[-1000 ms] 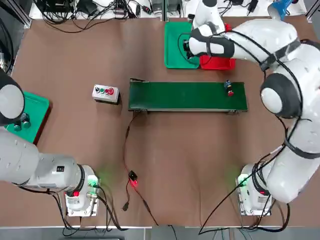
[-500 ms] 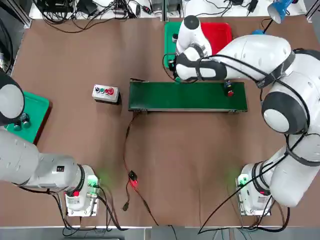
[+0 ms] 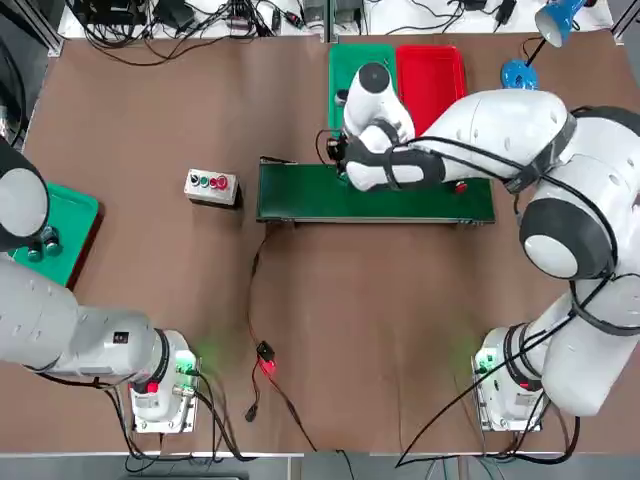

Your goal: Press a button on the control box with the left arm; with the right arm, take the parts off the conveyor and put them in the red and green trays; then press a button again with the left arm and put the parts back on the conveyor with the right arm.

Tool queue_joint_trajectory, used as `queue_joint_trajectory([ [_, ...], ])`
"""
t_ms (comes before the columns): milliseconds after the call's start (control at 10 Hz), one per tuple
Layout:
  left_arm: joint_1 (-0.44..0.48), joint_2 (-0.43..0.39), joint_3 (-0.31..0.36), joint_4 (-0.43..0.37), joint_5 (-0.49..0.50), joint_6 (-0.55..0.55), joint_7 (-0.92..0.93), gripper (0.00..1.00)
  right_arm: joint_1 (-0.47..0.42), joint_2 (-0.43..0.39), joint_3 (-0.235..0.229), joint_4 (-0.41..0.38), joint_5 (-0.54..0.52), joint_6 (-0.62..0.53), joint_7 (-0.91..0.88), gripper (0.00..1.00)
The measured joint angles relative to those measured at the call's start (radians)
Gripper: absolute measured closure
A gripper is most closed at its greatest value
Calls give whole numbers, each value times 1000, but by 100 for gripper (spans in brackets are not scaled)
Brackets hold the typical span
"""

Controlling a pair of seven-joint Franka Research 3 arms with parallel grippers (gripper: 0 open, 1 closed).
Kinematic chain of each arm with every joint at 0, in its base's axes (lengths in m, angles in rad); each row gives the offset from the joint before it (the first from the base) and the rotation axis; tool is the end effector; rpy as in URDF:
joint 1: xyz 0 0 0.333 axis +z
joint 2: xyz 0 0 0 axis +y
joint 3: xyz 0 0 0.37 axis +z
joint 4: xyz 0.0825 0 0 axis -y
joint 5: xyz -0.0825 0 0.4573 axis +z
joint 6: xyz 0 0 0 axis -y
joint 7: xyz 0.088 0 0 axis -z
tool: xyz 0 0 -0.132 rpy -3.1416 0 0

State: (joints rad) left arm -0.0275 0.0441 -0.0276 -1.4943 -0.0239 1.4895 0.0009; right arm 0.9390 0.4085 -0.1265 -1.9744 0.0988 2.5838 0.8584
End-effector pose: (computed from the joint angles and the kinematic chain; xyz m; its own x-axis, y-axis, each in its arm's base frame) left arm 0.6334 -0.0378 0.6602 0.9971 -0.0579 -0.0488 -0.0567 -0.9981 0.0252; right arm 0.4861 0.5175 0.2551 0.9858 -0.1179 0.1193 -0.0972 -0.9813 -0.1658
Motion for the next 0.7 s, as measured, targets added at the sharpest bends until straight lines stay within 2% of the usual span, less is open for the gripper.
queue_joint_trajectory([
  [500, 1, 0, 1, 0, 0, 0, 0, 0, 6, 10, 0, -20, 0, 37, 0, 60],
  [700, 2, 1, 3, 0, 0, 0, 0, 0, 6, 18, -1, -20, 0, 52, 0, 48],
])
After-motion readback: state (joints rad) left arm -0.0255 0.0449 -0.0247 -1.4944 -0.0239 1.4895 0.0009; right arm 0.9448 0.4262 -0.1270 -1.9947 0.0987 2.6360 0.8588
